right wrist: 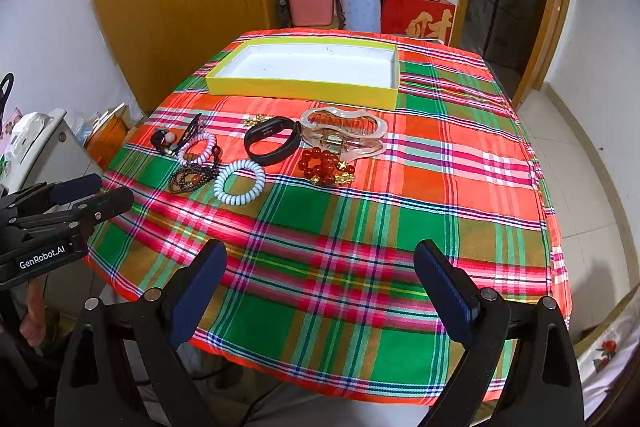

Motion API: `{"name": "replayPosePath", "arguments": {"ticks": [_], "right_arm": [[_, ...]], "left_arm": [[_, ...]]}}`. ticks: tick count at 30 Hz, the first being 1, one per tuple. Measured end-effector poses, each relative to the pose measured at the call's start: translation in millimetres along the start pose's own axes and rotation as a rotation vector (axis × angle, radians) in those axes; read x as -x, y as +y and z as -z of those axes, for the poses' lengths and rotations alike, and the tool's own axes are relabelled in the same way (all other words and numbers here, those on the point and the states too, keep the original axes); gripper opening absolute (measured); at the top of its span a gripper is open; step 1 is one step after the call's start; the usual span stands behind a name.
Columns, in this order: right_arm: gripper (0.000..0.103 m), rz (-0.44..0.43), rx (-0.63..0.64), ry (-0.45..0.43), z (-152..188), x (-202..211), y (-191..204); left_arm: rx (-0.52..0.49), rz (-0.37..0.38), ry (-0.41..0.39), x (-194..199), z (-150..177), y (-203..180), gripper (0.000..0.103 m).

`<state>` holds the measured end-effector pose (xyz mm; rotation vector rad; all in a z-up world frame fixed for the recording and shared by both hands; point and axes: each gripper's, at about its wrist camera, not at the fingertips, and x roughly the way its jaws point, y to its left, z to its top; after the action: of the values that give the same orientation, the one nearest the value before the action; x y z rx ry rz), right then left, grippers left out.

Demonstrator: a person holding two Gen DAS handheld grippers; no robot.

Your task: Organize jewelry

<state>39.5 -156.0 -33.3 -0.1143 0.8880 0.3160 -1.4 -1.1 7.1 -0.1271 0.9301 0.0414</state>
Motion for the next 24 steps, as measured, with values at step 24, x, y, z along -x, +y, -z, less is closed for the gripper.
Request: {"name": "replayPosePath", "arguments": {"ticks": [24], "right_arm": [[0.095, -0.015, 0.014, -0.004, -7, -1, 0]], "left_arm": [[0.04, 0.025, 0.012, -11, -2, 6, 0.063]]}}
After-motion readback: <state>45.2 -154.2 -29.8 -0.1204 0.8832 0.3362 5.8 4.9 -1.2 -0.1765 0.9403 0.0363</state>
